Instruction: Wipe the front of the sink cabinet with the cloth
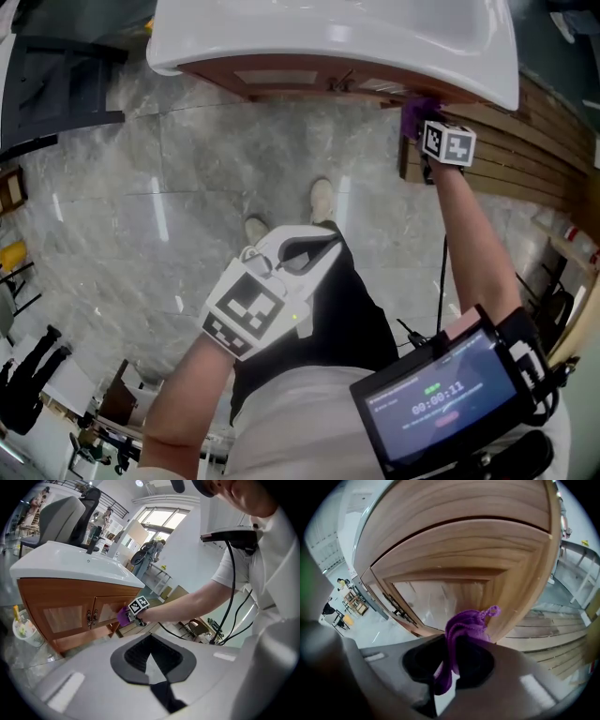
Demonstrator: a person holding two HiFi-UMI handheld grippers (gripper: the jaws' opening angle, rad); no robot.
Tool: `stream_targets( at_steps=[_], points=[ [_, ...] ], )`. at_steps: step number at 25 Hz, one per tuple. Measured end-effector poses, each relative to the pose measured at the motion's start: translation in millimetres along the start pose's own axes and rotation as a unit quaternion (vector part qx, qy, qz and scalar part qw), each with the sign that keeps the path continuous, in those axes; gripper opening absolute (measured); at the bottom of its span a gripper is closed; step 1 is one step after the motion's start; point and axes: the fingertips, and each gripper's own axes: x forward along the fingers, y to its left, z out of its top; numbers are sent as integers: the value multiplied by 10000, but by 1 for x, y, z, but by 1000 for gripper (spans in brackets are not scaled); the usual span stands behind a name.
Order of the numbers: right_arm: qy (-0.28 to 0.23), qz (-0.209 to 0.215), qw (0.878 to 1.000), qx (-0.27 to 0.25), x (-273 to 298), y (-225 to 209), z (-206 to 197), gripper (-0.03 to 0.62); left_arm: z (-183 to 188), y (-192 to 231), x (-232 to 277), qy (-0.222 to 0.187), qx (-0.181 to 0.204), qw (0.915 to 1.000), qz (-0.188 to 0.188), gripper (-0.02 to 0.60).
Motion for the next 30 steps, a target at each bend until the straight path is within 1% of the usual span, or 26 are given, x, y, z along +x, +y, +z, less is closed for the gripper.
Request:
stream_targets(
  at_steps=[7, 16, 26, 30],
  points=[
    [-86, 399, 9992, -52, 10, 58, 14, 55, -9, 7, -19, -129, -67, 9998, 115, 8],
    [-245, 855, 9956, 291, 18, 113, 35, 55, -14, 13, -36, -257, -180, 9993, 201, 8],
    [-362, 1146, 9901, 721, 19, 165, 46, 55, -25, 20, -61, -438, -279, 9982, 307, 8],
    [-364, 1279, 9884, 730, 22, 188, 48, 55, -28, 25, -71, -511, -322, 9974, 384, 8]
  ],
)
